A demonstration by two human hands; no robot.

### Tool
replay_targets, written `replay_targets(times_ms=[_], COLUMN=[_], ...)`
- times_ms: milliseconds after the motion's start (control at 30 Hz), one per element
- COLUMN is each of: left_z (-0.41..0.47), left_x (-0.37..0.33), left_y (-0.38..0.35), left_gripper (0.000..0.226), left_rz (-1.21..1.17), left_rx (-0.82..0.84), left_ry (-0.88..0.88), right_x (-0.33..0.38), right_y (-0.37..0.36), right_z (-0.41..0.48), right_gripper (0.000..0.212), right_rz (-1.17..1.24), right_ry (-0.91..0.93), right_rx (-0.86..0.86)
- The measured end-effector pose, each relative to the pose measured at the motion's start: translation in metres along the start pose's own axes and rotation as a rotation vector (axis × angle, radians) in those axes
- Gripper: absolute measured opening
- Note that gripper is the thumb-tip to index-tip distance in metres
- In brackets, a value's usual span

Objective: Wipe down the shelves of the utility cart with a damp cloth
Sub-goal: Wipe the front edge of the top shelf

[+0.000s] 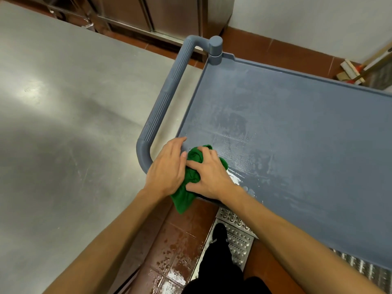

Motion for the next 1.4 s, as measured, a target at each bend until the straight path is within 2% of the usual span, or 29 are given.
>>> replay_targets(times_ms=[400,600,700,833,933,1100,1400], left_z=[0.002,0.004,0.003,-0.002,-0.017,-0.037,-0.037], left_x=[0.004,0.011,0.005,-0.013,-0.052,-0.093,-0.133], left_y=[-0.007,-0.010,-0.010,-0.023,-0.061,-0.114,-0.131], left_gripper=[0.034,0.034,0.031,0.057,0.068,0.045,0.035], left_rz=[0.191,0.225,0.327,0.568,0.501,0.371,0.340], left_rx=[-0.006,0.046,0.064,0.049,0.087,0.126,0.122], left_ry=[0.020,0.031,0.039,0.013,-0.043,-0.074,-0.119], right_x=[-0.027,-0.066,-0.087,-0.103,-0.107,-0.130,-0.186], right_y=[0.003,0.003,0.001,-0.003,-0.003,0.002,0.008], right_z=[-0.045,-0.096,-0.125,-0.152,-0.164,-0.200,-0.288], right_gripper=[0.050,0.046,0.048,0.049,0.049,0.049,0.048], right_rz=[0.048,0.126,0.160,0.188,0.187,0.212,0.303], right_ry=[-0.066,-0.143,-0.191,-0.219,-0.234,-0.299,-0.454], right_rx=[0.028,-0.070,-0.116,-0.164,-0.172,-0.193,-0.274])
Point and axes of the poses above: each hand's wrist, its own z-axis towards the middle knuckle, its own y-axis out of the back of the hand, x = y × z, the point moved 1 cm from there along z, towards the middle knuckle, and after that the axes turned 14 degrees about x, right-handed, at the moved point
